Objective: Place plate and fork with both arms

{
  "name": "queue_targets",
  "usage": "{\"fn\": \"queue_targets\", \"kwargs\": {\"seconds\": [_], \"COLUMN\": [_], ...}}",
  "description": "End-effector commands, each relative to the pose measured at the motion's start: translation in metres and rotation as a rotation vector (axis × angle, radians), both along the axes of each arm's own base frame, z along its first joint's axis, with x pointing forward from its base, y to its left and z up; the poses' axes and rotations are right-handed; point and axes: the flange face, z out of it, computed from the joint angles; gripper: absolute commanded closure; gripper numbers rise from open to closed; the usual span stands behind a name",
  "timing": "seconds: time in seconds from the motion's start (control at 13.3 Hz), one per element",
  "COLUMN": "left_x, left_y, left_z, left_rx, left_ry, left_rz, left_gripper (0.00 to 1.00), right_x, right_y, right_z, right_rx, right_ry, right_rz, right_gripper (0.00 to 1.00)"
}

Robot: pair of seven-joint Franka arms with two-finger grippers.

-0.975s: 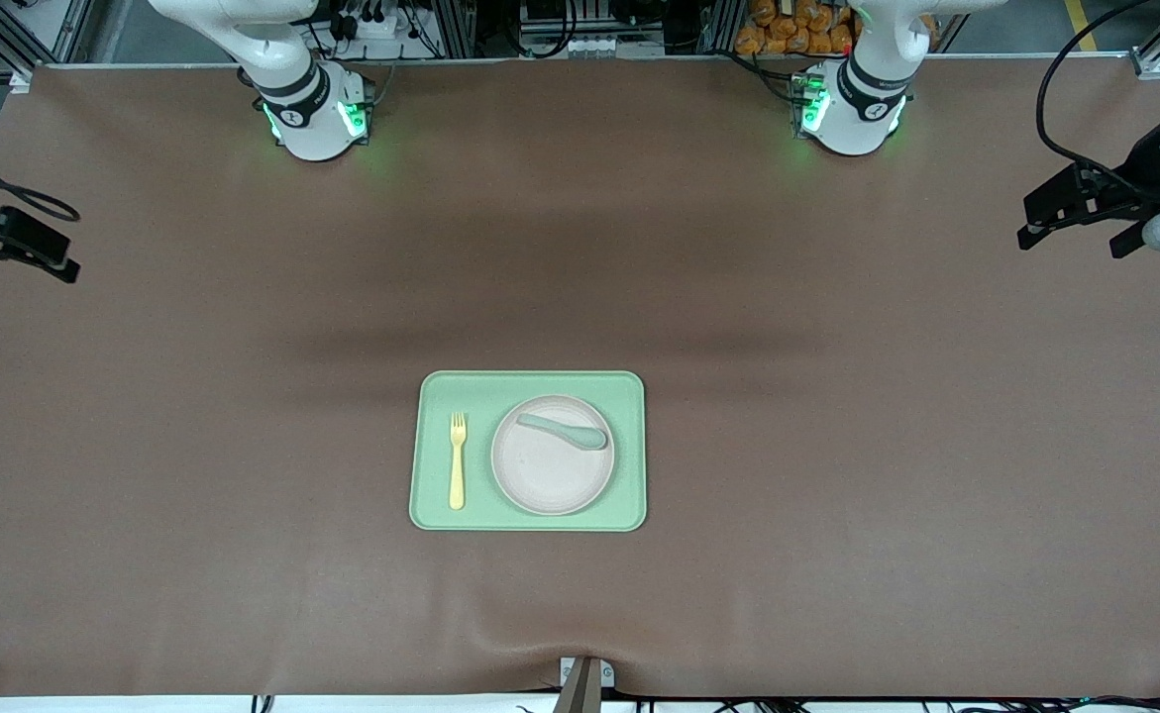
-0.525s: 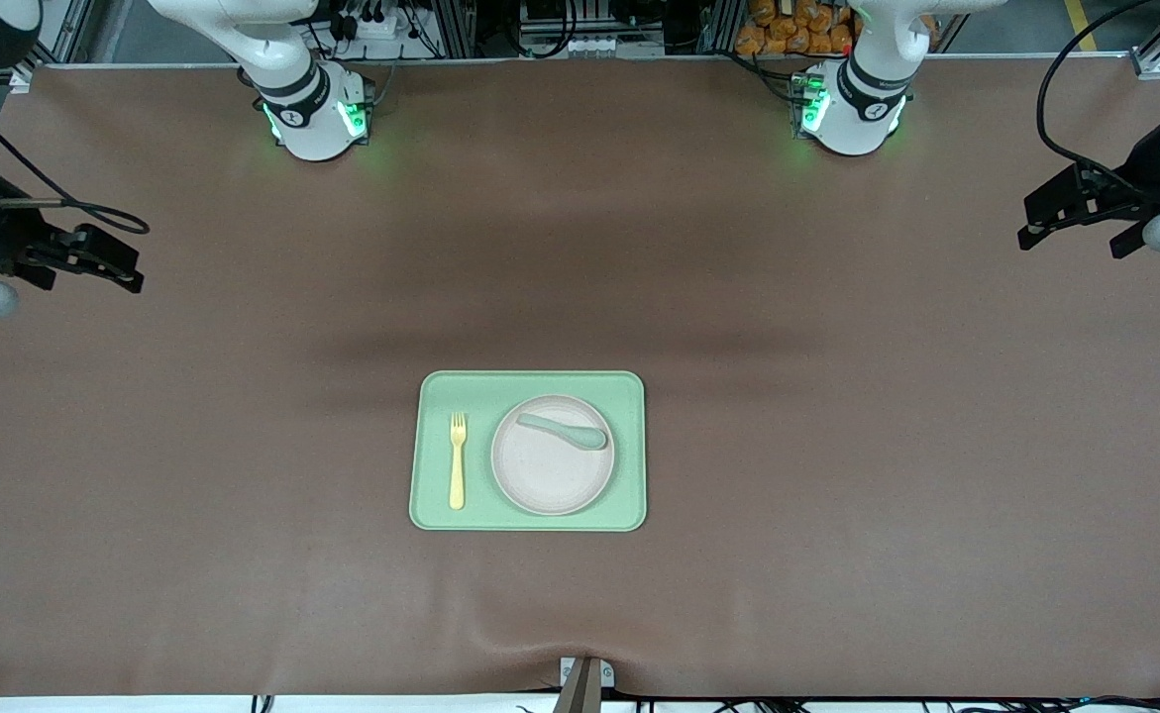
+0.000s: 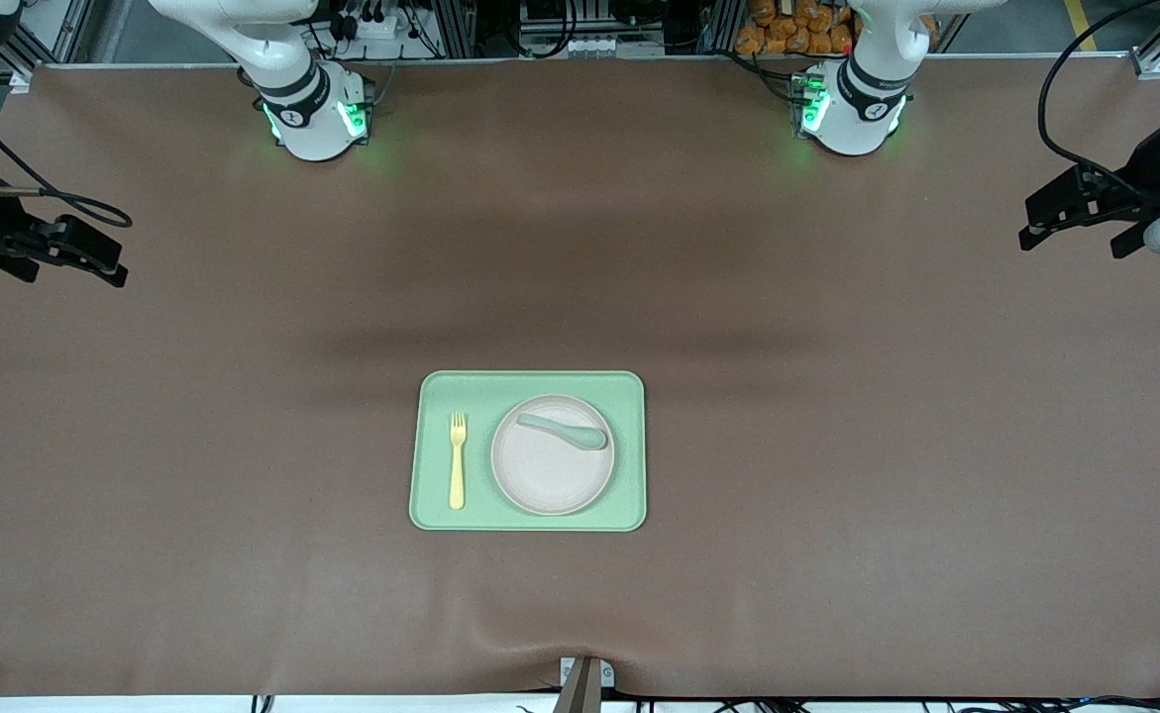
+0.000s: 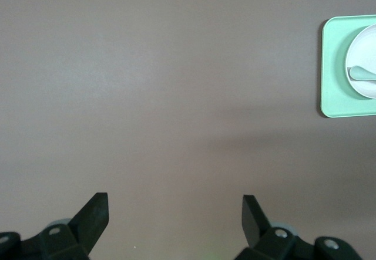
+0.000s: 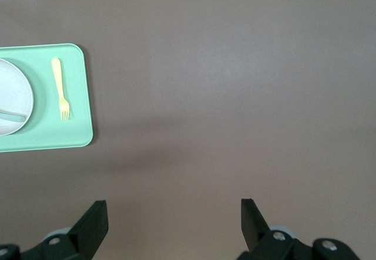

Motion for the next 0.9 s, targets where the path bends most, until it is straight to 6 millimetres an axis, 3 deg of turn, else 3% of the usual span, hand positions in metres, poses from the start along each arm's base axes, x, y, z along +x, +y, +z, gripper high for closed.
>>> {"fn": "queue_targets", "kwargs": {"seconds": [0.0, 0.82], "left_x": [0.0008, -0.0008], "left_y": [0.0045, -0.0025], "left_z": [0.0041, 0.0018], "left_rx": [0.018, 0.053], "left_ry": [0.004, 0.018], "left_rz": [0.002, -0.03], "left_gripper": [0.0, 0.0], "right_x": [-0.015, -0.0134], "right_y": [-0.0041, -0.0102], "right_z": [-0.0016, -0.005], "right_rx": [-0.02, -0.018], "right_ry": [-0.01, -0.042], "right_rz": [0.006, 0.081], "right_gripper": [0.0, 0.0]}}
